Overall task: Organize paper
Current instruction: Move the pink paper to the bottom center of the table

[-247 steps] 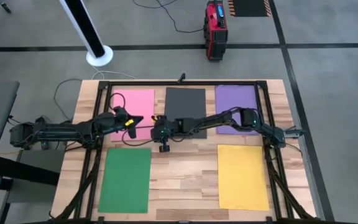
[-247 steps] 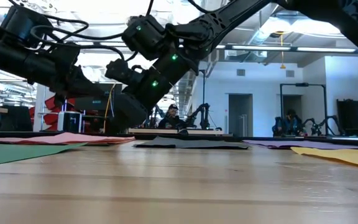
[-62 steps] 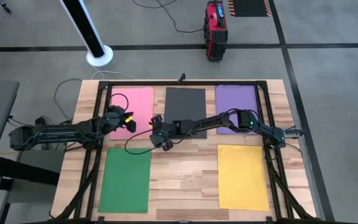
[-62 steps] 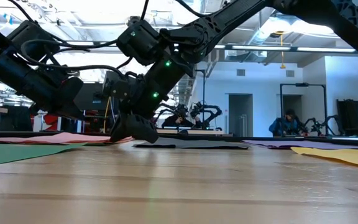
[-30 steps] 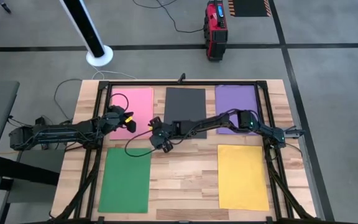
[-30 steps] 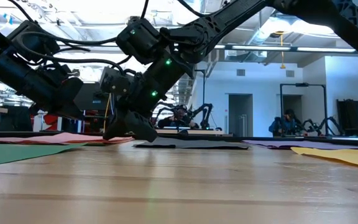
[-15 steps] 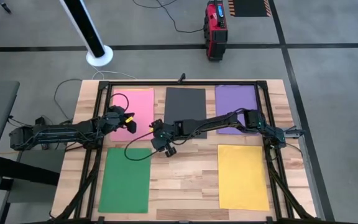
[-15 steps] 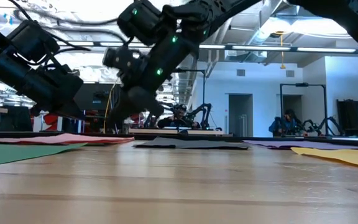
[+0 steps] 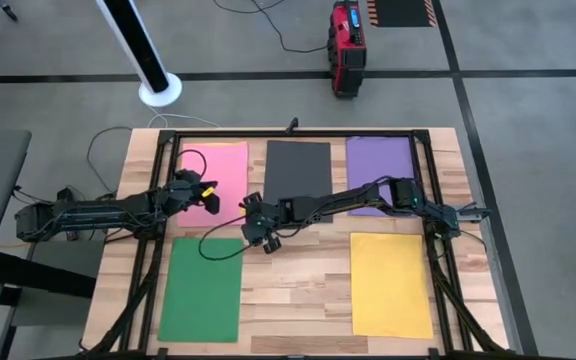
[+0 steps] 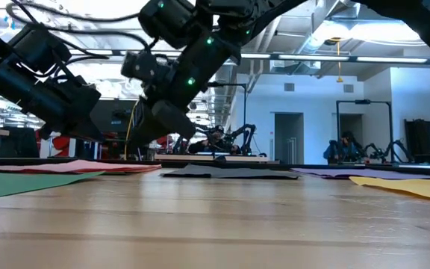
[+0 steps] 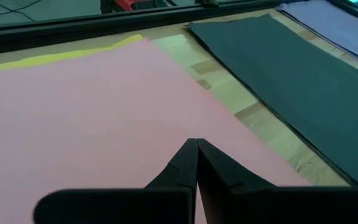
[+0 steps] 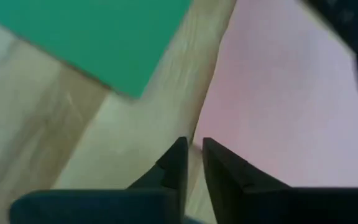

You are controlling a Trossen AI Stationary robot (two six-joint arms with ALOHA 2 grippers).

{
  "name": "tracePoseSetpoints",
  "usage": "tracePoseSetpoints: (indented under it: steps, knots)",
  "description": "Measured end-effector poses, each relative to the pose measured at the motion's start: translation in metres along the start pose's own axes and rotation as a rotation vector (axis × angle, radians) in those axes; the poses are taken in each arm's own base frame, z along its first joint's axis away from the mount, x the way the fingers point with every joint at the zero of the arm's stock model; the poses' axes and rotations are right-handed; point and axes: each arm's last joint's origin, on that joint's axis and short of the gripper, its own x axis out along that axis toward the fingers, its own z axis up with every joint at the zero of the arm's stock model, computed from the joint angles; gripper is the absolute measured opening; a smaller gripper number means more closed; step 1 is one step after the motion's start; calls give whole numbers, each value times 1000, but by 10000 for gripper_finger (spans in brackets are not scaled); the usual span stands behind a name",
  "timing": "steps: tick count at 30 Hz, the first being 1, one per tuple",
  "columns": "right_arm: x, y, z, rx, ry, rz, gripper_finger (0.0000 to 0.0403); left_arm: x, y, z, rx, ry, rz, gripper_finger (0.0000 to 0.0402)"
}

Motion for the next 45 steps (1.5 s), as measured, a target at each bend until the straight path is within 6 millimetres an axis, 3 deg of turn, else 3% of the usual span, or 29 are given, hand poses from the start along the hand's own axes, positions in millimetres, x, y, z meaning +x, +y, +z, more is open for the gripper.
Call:
tracePoseSetpoints:
  steps: [5, 8, 11, 18, 45]
  knots:
    - [1, -4, 0, 9, -19, -18, 79, 0, 0, 0, -1, 1, -2, 0]
    - [13, -2, -3, -1, -27, -31, 89, 0, -1, 0, 0, 12, -22, 0]
    - [29, 9, -10, -21, -14, -19, 93, 0, -1, -1, 1, 15, -20, 0]
    - [37, 13, -14, -32, 5, -45, 93, 0, 0, -1, 11, 20, -17, 0]
    - [38, -2, -20, -8, 34, -129, 93, 0, 1, -3, 35, 37, -8, 0]
